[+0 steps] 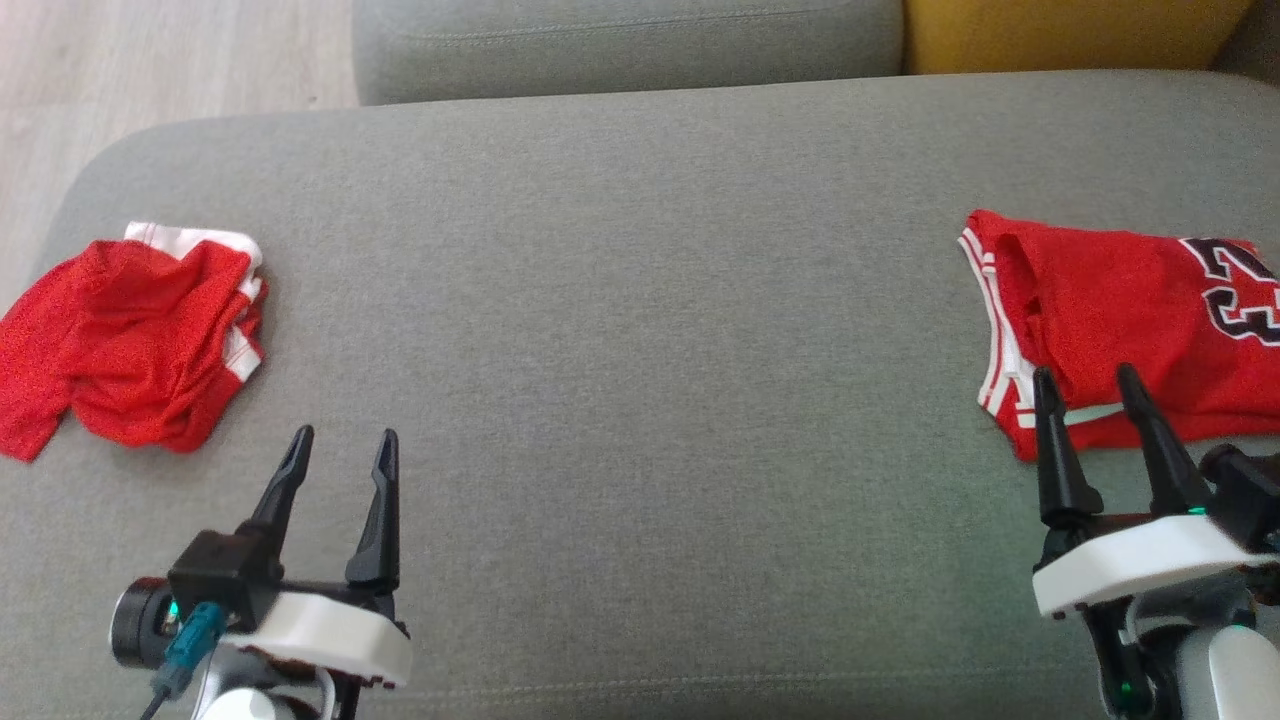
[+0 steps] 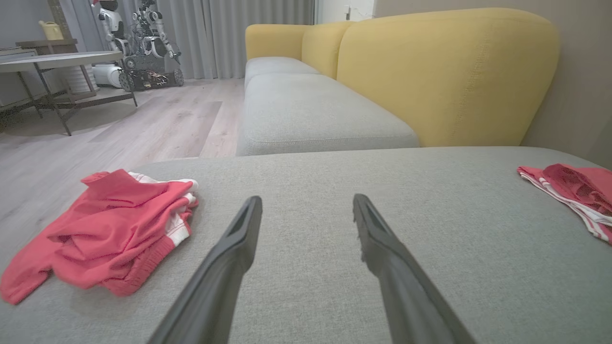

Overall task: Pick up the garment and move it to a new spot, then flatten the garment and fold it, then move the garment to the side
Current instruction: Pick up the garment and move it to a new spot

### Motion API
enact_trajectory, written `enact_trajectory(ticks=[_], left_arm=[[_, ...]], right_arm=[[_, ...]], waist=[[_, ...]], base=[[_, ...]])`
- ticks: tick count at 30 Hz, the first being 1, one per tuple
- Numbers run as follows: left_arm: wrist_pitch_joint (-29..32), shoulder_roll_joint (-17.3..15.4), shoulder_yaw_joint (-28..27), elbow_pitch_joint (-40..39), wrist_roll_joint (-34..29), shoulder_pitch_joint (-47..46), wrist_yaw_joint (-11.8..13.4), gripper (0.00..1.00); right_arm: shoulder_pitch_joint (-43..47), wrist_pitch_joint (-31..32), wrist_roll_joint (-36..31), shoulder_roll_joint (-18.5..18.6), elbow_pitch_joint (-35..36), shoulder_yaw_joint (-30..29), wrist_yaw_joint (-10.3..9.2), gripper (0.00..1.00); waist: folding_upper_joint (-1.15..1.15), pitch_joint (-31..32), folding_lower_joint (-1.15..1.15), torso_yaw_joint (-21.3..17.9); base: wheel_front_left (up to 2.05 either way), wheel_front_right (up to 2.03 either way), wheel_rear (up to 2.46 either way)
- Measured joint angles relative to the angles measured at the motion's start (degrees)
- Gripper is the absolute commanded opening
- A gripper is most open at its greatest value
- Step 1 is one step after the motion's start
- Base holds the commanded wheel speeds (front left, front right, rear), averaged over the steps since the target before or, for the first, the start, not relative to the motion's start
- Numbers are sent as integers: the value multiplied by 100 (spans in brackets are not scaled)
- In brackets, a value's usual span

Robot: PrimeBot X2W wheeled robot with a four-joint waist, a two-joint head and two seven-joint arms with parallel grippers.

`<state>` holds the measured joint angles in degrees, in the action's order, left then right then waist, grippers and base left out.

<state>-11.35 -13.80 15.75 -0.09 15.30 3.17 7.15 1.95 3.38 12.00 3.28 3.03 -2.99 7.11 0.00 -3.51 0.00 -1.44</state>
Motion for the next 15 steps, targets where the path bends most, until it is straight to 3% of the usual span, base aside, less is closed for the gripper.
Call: enact_trajectory(ticks=[6, 15], left_arm=[[-10, -26, -53, -16, 36, -25, 43, 100], [-94, -26, -134, 34, 151, -42, 75, 100]], right_arm=[[1, -1, -53, -2, 126, 25, 0, 100], [1, 16, -152, -11, 309, 347, 0, 100]], waist=[[0, -27, 0, 280], [0, -34, 0, 1103]], base=[[0, 0, 0], [0, 0, 0]])
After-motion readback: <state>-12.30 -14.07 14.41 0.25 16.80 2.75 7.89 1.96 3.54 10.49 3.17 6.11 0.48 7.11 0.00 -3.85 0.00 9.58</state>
